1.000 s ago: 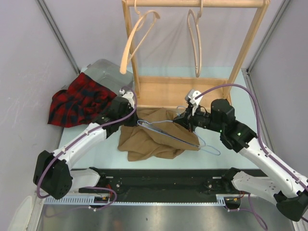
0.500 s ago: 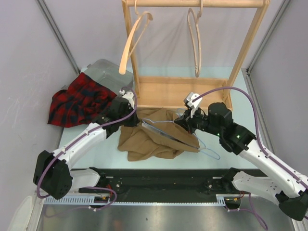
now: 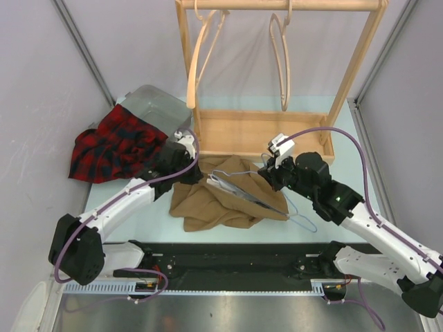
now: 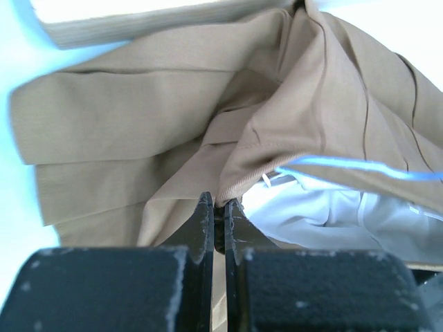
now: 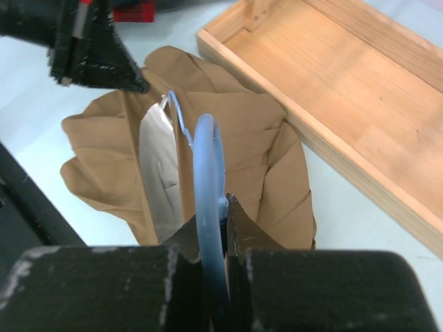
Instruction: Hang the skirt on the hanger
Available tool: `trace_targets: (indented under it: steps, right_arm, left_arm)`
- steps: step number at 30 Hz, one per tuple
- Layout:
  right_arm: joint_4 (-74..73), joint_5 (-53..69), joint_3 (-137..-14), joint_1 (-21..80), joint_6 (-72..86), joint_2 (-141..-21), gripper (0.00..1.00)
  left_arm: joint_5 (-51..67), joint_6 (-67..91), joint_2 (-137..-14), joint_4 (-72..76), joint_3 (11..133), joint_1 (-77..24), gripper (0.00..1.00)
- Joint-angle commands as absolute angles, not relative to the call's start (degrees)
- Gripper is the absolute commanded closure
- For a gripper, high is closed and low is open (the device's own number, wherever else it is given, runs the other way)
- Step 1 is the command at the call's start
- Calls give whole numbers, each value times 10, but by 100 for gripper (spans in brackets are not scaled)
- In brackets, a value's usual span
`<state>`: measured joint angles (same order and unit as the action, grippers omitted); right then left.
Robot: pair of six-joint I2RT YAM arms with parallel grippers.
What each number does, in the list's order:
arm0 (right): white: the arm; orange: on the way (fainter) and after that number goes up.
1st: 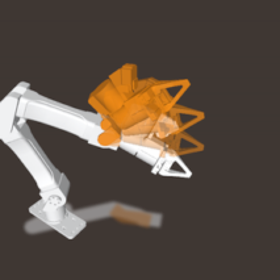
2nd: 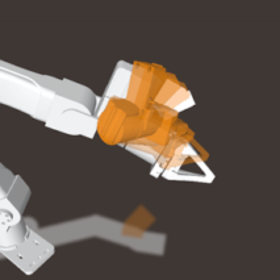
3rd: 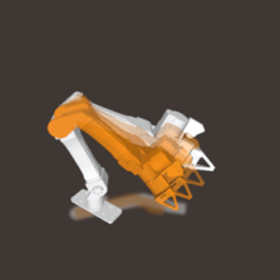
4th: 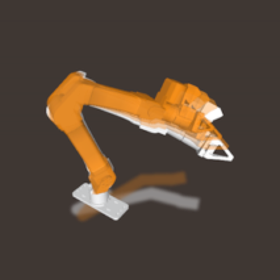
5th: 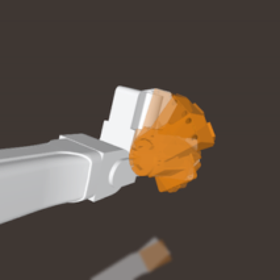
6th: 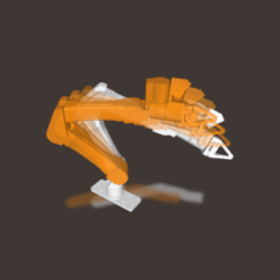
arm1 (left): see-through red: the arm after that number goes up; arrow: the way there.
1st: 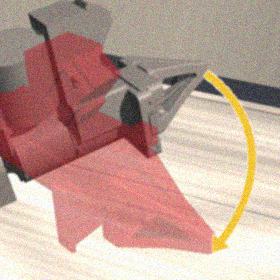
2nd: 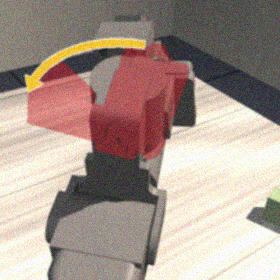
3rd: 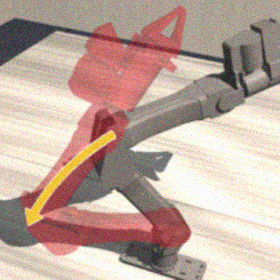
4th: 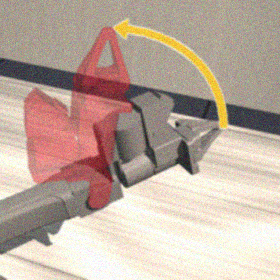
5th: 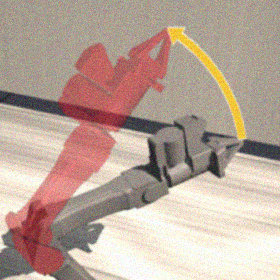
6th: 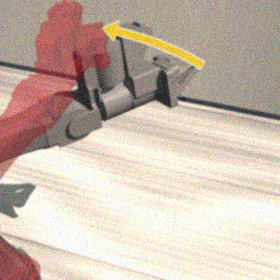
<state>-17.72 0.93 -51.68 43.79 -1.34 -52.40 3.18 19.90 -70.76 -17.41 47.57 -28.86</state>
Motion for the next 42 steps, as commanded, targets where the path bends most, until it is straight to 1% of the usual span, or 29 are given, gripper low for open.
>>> trace_targets:
  steps: [1, 5, 8, 10, 14, 16, 17, 19, 20, 23, 25, 28, 31, 33, 34, 36, 37, 38, 41, 42]
  right_arm:
    - [-150, -88, -495, 436, -3, -511, 100]
    - [-129, -74, -483, 440, 10, -528, 100]
    - [-112, -62, -471, 449, 8, -542, 100]
    - [-103, -66, -465, 457, 9, -553, 100]
    - [-83, -89, -457, 470, 9, -559, 100]
    - [-72, -103, -456, 475, 11, -562, 100]
    - [-69, -108, -456, 476, 11, -562, 100]
    - [-60, -108, -457, 481, 11, -560, 100]
    - [-56, -106, -457, 484, 11, -560, 100]
    - [-52, -95, -461, 490, 10, -561, 100]
    - [-50, -90, -462, 496, 10, -560, 100]
    - [-48, -85, -462, 502, 11, -559, 100]
    - [-47, -90, -462, 507, 11, -558, 100]
    - [-47, -91, -461, 512, 15, -557, 100]
    - [-46, -92, -461, 513, 17, -556, 100]
    - [-46, -95, -461, 517, 18, -556, 100]
    - [-46, -97, -461, 518, 20, -556, 100]
    - [-46, -100, -461, 519, 20, -556, 100]
    - [-47, -109, -460, 523, 24, -557, 100]
    - [-47, -111, -459, 523, 25, -558, 100]
  left_arm:
    - [57, 201, -702, -125, 444, -286, 100]
    - [63, 207, -694, -121, 437, -286, 94]
    - [68, 210, -697, -122, 439, -286, 94]
    - [75, 212, -701, -120, 438, -286, 82]
    - [65, 213, -700, -122, 438, -286, 69]
    - [59, 208, -686, -128, 440, -286, 67]
    - [58, 207, -682, -133, 446, -286, 61]
    - [61, 200, -659, -136, 447, -286, 54]
    - [65, 200, -651, -131, 452, -287, 49]
    - [104, 204, -625, -93, 455, -287, 39]
    - [135, 221, -622, -65, 455, -289, 37]
    - [159, 244, -645, -10, 454, -303, 37]
    - [174, 264, -683, 46, 453, -324, 40]
    - [176, 273, -700, 80, 447, -343, 44]
    - [176, 278, -708, 90, 444, -347, 51]
    - [180, 286, -730, 110, 438, -357, 58]
    - [177, 286, -736, 109, 437, -359, 68]
    - [174, 284, -743, 102, 434, -362, 74]
    - [156, 275, -731, 72, 418, -366, 87]
    - [149, 271, -716, 69, 409, -367, 88]
